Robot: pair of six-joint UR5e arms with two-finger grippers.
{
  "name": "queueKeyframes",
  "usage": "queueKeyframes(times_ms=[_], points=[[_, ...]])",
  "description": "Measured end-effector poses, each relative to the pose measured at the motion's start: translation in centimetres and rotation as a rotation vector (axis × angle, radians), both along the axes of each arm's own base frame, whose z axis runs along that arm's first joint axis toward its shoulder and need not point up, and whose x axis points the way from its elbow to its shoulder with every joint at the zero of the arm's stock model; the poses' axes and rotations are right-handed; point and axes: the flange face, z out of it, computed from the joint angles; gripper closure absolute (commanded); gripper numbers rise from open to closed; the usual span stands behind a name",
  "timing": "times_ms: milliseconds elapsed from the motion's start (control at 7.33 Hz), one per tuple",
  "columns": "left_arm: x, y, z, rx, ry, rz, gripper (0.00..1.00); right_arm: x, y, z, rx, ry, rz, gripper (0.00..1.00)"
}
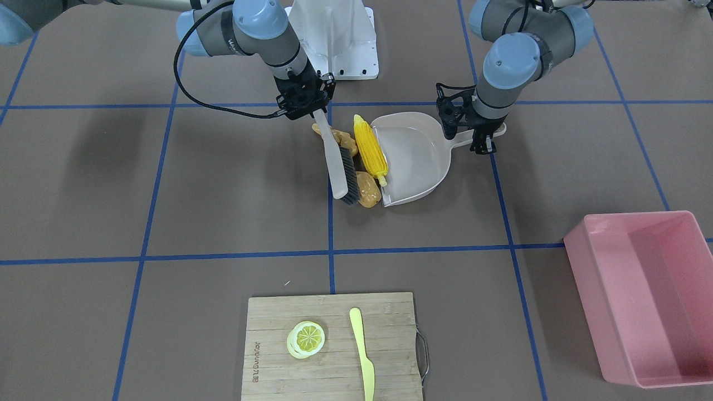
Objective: Sweep and dump trash into bin
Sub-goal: 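Push the brush further into the dustpan, sweeping corn and potato in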
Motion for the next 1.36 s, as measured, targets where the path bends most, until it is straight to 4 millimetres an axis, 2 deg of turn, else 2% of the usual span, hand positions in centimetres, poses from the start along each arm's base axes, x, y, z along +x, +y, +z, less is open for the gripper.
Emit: queueKeyframes(times_ms=[409, 682, 955, 1364], points=[[0.1, 0.0, -0.1, 0.001, 0.001, 0.0, 1.0, -2.1, 1.3, 0.4, 0.03, 0.009, -0.055, 1.0], [0.1, 0.0, -0.1, 0.001, 0.002, 0.001, 1.0, -3.4, 1.9, -0.1, 0.028, 0.009, -0.067, 1.0], [0.0, 0.0, -0.2, 0.001, 0.004, 0.002, 1.0, -4.5, 2.0, -1.4, 0.025, 0.002, -0.07, 1.0], [-0.1, 0.0, -0.3, 0.0, 0.006, 0.002, 1.0, -6.2, 1.6, -4.4, 0.015, -0.001, -0.067, 1.0]])
